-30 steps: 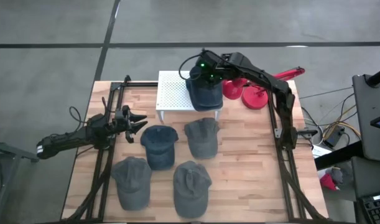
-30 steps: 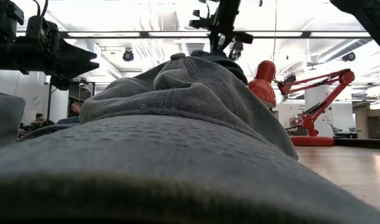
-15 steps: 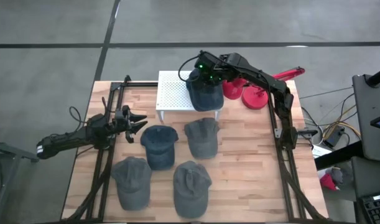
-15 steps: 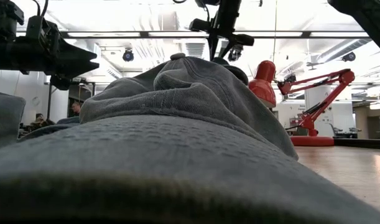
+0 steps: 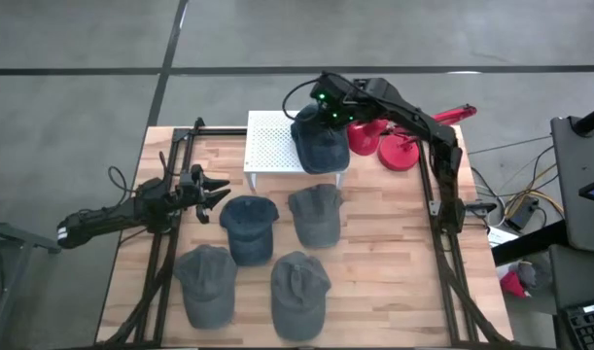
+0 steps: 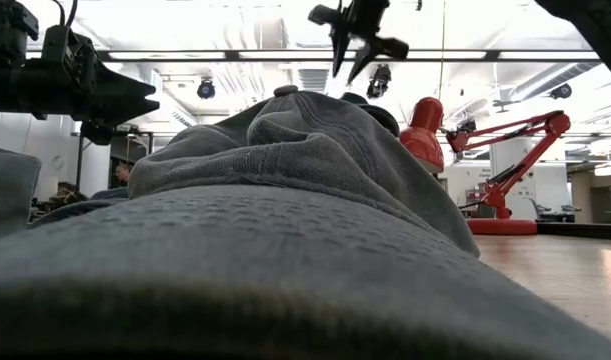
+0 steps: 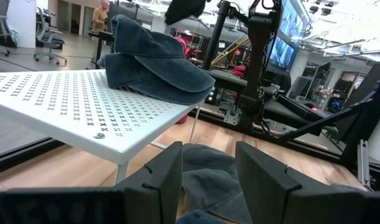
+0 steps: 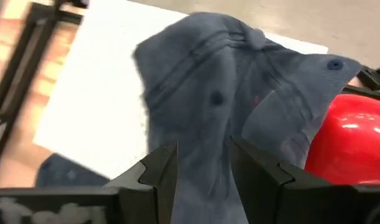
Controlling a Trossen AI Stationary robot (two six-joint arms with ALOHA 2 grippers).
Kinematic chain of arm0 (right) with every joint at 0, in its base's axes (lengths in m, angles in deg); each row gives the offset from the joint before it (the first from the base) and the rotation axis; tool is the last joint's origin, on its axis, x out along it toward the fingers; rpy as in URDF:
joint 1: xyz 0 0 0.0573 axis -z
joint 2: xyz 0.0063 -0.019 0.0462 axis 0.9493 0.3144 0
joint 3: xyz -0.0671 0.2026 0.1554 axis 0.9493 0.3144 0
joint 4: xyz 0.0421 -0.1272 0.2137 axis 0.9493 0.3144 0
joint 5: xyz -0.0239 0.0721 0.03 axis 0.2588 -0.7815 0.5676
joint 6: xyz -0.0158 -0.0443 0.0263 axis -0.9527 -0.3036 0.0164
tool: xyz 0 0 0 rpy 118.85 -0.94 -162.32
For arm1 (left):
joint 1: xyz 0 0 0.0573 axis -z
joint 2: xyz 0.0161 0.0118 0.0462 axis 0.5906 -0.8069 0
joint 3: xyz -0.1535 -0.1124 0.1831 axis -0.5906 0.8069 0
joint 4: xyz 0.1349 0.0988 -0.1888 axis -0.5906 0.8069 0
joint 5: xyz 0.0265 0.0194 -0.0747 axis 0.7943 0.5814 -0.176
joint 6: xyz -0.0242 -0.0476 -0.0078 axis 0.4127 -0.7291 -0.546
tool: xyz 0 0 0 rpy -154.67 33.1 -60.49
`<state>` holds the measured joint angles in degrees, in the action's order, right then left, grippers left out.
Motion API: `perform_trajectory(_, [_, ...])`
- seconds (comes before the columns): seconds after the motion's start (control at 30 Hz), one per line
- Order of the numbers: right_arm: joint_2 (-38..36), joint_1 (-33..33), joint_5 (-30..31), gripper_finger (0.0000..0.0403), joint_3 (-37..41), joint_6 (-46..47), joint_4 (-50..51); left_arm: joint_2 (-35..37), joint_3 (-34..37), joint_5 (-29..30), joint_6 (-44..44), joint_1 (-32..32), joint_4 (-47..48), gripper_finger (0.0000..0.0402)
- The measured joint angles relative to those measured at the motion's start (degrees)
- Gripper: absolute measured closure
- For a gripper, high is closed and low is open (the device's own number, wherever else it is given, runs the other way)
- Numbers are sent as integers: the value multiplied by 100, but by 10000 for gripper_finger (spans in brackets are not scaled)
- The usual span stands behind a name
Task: Pick & Place hat
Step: Stack the gray cap on the top of the other gray cap on the shelf
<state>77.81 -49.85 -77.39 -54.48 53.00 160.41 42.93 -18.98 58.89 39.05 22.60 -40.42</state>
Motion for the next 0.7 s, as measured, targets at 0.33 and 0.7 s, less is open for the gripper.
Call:
perform_trajectory(0.33, [-464, -1169, -165, 291, -3, -497, 353, 2, -1, -9, 4, -2, 24, 250])
perform_trajectory(0.7, [-487, -2559, 770, 318, 39, -1946, 822, 2, -241, -22, -115, -1, 41, 250])
